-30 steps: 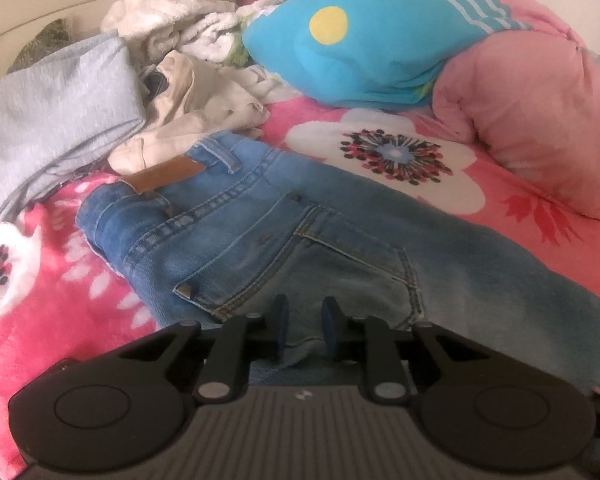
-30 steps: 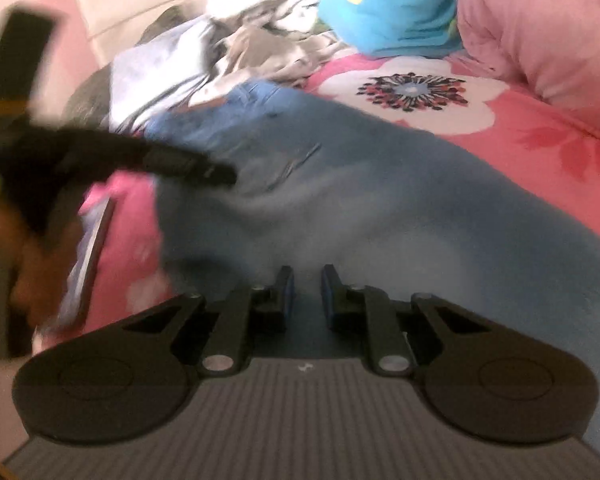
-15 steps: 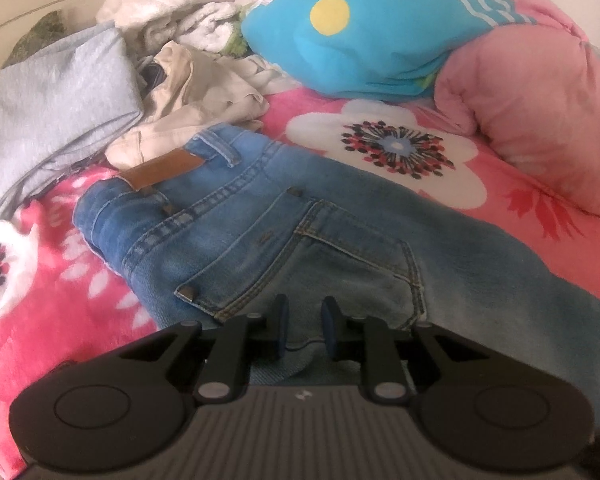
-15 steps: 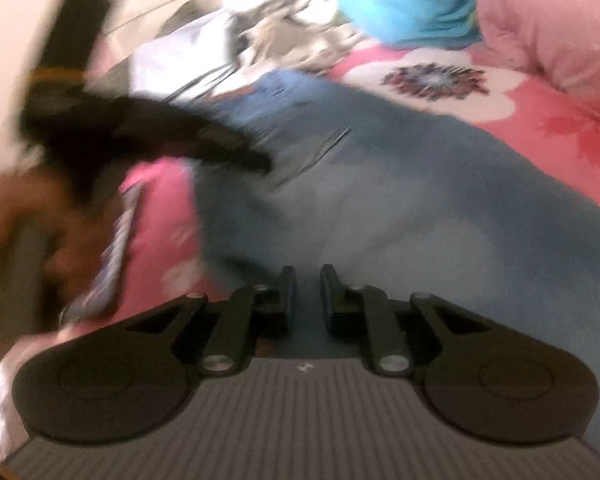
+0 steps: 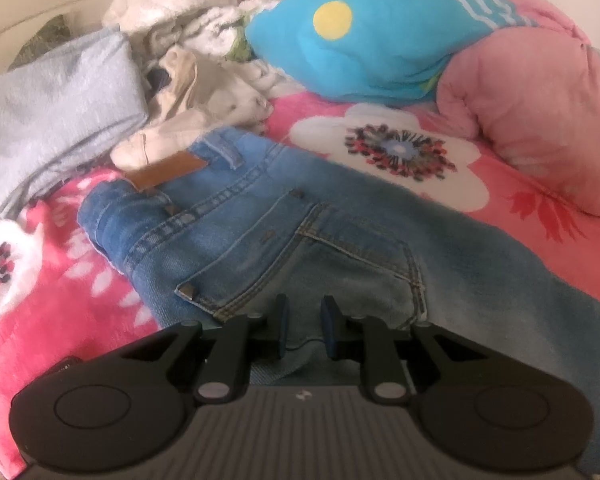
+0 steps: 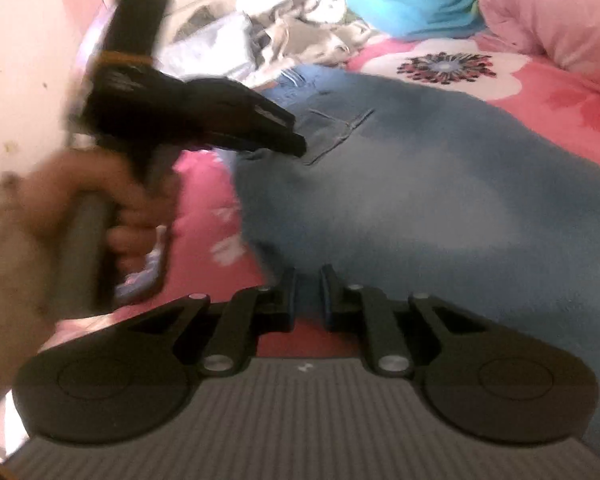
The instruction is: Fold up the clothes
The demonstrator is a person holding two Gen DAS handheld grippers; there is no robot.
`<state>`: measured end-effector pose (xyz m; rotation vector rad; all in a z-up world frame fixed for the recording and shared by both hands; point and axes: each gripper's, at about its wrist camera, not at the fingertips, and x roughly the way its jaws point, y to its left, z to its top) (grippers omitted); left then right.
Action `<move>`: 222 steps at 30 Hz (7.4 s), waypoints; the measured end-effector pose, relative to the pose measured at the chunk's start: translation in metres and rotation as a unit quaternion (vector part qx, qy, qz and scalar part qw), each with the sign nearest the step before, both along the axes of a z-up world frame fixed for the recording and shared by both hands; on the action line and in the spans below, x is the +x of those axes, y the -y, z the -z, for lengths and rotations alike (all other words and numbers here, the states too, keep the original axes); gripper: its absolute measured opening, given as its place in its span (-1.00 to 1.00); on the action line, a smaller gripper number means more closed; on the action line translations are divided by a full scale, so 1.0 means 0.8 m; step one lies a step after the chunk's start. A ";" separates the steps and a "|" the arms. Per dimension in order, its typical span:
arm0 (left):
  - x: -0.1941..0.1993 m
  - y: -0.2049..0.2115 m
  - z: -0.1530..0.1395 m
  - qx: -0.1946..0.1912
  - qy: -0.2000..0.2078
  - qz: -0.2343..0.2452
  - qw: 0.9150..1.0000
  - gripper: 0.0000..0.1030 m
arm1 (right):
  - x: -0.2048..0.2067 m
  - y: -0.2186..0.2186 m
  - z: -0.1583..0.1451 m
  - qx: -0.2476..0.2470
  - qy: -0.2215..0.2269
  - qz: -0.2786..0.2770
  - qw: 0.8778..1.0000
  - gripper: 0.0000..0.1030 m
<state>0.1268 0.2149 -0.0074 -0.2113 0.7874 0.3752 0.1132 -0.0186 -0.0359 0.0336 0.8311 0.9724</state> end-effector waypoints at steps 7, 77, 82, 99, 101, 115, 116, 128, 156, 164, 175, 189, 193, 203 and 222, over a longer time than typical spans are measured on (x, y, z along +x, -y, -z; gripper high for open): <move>-0.036 0.041 -0.044 0.038 0.076 0.020 0.996 -0.41 | 0.013 0.081 -0.053 0.045 0.040 0.087 0.994 -0.74; -0.030 0.215 0.041 0.043 0.031 0.141 0.989 1.00 | -0.032 0.270 0.043 -0.134 0.112 0.398 0.901 0.98; -0.030 0.215 0.040 0.039 0.030 0.132 0.990 1.00 | -0.035 0.271 0.044 -0.130 0.114 0.399 0.900 0.98; -0.036 0.207 0.005 0.016 0.067 0.150 0.986 1.00 | -0.035 0.270 0.044 -0.132 0.116 0.400 0.899 0.98; -0.033 0.215 -0.002 0.030 0.077 0.160 0.984 1.00 | -0.035 0.270 0.044 -0.132 0.116 0.400 0.899 0.98; -0.003 0.230 0.038 0.029 0.011 0.174 0.984 1.00 | -0.036 0.269 0.045 -0.132 0.117 0.401 0.899 0.98; -0.003 0.230 0.038 0.028 0.010 0.174 0.984 1.00 | -0.036 0.269 0.045 -0.132 0.117 0.401 0.899 0.98; 0.002 0.228 0.035 0.020 -0.011 0.175 0.984 1.00 | -0.033 0.263 0.043 -0.146 0.117 0.403 0.896 0.98; 0.005 0.230 0.035 0.027 -0.029 0.174 0.984 1.00 | -0.031 0.266 0.043 -0.146 0.113 0.401 0.897 0.98; 0.003 0.226 0.035 0.022 -0.024 0.179 0.983 1.00 | -0.044 0.275 0.030 -0.136 0.117 0.409 0.895 0.96; 0.001 0.227 0.035 0.020 -0.017 0.181 0.983 1.00 | -0.032 0.285 0.002 -0.123 0.143 0.413 0.891 0.40; -0.002 0.221 0.036 0.006 -0.006 0.180 0.984 1.00 | -0.070 0.356 0.017 -0.135 0.085 0.467 0.870 -0.51; -0.004 0.219 0.036 -0.002 -0.001 0.180 0.984 1.00 | -0.108 0.397 0.004 -0.062 0.066 0.514 0.853 -0.51; -0.007 0.214 0.039 -0.012 0.010 0.180 0.984 1.00 | -0.161 0.439 0.029 0.116 -0.123 0.586 0.792 -0.45; -0.007 0.212 0.042 -0.014 0.015 0.186 0.982 1.00 | -0.138 0.450 0.061 0.255 -0.163 0.623 0.721 0.13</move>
